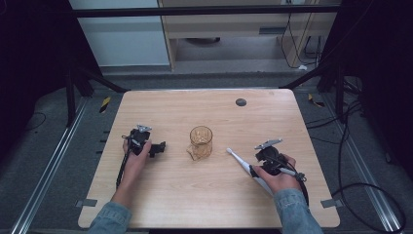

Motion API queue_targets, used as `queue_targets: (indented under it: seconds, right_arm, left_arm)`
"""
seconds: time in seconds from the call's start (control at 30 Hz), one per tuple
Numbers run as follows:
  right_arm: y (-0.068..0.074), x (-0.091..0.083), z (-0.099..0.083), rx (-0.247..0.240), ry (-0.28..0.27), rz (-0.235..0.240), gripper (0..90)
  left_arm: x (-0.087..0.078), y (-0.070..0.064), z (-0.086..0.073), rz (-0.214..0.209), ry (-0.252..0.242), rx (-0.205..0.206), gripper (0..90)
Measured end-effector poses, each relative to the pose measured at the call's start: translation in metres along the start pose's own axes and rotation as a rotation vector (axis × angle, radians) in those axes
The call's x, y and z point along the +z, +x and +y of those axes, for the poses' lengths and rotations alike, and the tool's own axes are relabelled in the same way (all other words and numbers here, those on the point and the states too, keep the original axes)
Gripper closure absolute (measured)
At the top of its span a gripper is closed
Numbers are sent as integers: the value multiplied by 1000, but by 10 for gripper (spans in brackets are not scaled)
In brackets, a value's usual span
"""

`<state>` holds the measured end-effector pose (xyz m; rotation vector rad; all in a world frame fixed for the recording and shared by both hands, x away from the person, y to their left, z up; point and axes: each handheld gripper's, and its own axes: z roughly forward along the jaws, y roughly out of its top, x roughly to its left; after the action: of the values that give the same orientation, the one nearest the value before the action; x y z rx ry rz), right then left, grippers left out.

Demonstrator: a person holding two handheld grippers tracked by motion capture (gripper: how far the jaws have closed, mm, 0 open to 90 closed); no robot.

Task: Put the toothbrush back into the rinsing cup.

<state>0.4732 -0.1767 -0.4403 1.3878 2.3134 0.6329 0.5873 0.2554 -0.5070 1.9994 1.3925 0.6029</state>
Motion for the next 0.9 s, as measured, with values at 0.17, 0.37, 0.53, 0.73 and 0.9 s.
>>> queue_targets:
  seconds: [0.17, 0.37, 0.53, 0.73, 0.9]
  right_arm:
    - [2, 2, 3, -24, 29, 6, 296]
    - [7, 5, 9, -52, 60, 8, 306]
    - [11, 14, 17, -90, 88, 20, 347]
    - [13, 25, 25, -97, 117, 28, 363]
    - [16, 33, 30, -118, 149, 43, 380]
  left_arm:
    - [0, 0, 0, 0, 0, 0, 0]
    - [0, 0, 0, -1, 0, 1, 0]
    - [1, 1, 1, -5, 1, 5, 0]
    - [1, 1, 1, -6, 1, 5, 0]
    - [1, 1, 1, -6, 0, 4, 0]
